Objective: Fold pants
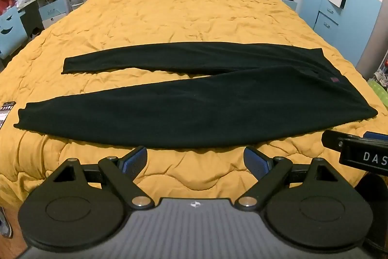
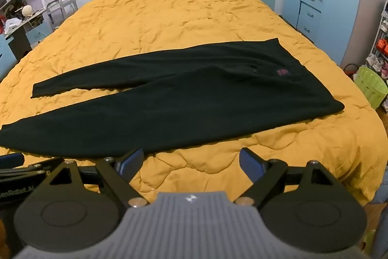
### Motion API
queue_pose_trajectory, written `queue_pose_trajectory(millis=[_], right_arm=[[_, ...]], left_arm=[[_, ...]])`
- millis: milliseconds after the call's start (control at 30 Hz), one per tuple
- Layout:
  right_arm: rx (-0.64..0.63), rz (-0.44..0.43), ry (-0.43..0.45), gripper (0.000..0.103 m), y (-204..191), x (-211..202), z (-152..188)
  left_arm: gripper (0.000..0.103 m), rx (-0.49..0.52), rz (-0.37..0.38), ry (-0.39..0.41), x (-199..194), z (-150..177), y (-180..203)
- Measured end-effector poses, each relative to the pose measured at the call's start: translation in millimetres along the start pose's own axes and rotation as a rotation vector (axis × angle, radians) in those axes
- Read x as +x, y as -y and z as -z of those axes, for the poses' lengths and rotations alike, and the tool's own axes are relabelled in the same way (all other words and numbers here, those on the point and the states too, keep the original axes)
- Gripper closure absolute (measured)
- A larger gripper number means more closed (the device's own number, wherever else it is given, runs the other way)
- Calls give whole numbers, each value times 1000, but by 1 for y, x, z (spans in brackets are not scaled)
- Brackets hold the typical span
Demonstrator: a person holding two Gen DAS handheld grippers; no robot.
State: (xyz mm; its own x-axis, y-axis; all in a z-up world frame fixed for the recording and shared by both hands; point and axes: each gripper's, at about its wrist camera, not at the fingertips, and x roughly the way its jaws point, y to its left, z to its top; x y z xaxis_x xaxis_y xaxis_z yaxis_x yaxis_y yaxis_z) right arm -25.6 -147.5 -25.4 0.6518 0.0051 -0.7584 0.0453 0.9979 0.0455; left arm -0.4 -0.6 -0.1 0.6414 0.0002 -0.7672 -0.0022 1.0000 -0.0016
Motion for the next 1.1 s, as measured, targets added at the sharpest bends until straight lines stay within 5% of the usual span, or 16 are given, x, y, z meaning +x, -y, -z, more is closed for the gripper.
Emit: queue_pose_trajectory(millis=[1100], right_arm=[[29,-19,17,20,3,0,-1]], left_arm=[[0,5,-3,-14,1,0,7]])
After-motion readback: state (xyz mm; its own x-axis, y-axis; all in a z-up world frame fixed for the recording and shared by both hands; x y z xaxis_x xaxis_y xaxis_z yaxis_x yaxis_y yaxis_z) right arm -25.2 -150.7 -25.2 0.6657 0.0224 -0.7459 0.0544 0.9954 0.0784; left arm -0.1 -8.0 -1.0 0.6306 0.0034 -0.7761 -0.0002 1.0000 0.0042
